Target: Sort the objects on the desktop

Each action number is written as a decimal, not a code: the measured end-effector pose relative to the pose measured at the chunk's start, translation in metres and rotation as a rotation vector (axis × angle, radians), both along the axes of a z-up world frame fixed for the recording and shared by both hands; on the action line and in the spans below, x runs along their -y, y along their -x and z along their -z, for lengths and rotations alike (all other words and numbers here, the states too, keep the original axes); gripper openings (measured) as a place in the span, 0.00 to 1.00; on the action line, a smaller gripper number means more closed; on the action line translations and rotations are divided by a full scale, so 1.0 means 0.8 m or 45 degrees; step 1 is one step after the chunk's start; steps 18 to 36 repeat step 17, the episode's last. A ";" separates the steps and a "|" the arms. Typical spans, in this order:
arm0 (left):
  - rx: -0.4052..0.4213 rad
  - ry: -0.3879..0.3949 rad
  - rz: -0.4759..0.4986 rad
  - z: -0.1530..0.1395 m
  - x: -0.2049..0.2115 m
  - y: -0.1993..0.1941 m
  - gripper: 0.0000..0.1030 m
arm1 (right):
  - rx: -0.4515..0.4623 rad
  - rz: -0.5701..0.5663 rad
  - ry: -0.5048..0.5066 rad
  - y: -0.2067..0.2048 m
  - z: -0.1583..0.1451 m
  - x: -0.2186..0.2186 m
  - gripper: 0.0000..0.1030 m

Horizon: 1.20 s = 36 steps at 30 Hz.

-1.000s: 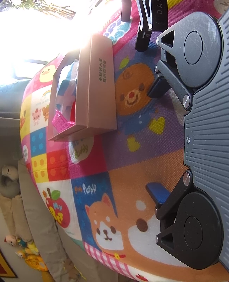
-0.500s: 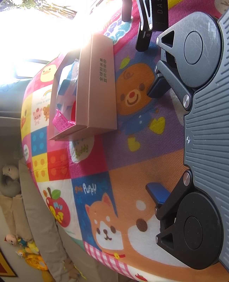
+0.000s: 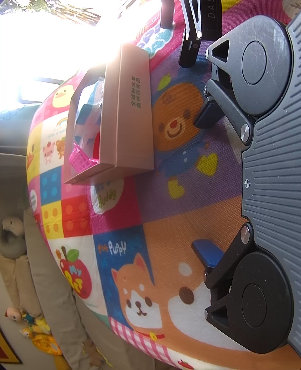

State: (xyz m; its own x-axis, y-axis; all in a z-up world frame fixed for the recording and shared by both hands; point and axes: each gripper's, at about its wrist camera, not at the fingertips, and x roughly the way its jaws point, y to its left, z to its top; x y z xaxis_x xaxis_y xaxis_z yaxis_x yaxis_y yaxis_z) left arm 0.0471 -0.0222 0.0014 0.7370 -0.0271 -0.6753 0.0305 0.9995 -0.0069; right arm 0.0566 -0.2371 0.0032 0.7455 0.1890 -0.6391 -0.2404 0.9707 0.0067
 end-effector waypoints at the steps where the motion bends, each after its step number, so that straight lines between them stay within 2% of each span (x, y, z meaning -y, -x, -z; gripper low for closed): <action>1: -0.008 0.000 -0.002 -0.001 0.000 -0.001 1.00 | 0.000 0.000 0.000 0.000 0.000 0.000 1.00; 4: -0.017 -0.033 -0.038 -0.003 -0.005 -0.002 1.00 | 0.000 0.000 0.000 -0.001 0.000 0.000 1.00; 8: -0.016 -0.037 -0.013 -0.002 -0.009 0.000 1.00 | 0.000 0.000 0.000 -0.001 0.000 0.000 1.00; 36: -0.013 -0.025 -0.013 -0.002 -0.009 0.000 1.00 | 0.000 0.000 -0.001 0.000 0.000 0.000 1.00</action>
